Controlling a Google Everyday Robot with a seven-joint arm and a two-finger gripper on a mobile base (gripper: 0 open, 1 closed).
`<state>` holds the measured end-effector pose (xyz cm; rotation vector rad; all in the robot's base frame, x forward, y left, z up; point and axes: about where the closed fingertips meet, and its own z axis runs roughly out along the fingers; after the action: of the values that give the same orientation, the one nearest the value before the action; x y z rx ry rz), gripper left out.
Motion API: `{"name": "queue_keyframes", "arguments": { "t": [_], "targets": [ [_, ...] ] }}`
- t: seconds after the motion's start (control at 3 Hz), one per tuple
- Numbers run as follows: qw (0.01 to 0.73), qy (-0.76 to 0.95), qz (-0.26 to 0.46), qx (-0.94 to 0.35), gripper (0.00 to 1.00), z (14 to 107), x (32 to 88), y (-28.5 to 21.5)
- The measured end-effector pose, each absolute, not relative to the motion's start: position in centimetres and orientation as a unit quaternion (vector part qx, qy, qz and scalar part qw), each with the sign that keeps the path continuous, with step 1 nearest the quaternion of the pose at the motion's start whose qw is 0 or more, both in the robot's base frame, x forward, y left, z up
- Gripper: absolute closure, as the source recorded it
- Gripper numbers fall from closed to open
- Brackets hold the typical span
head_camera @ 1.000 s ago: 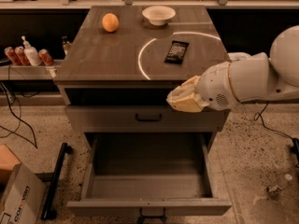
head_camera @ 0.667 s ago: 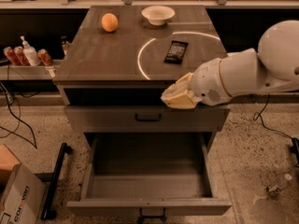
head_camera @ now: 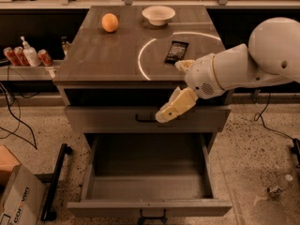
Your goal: Place rxbar chocolate into middle drawer
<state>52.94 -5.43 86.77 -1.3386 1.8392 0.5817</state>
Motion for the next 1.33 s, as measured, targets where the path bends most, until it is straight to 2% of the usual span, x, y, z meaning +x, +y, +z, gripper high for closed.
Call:
{"name": "queue_keyframes", "arguments": {
  "t": [0.67, 1.33],
  "targets": [
    [0.392, 0.724, 0.212, -0.527, 0.0, 87.0, 54.0, -5.0],
    [0.434, 0.725, 0.207, -0.493, 0.0, 87.3, 59.9, -4.5]
  ]
}}
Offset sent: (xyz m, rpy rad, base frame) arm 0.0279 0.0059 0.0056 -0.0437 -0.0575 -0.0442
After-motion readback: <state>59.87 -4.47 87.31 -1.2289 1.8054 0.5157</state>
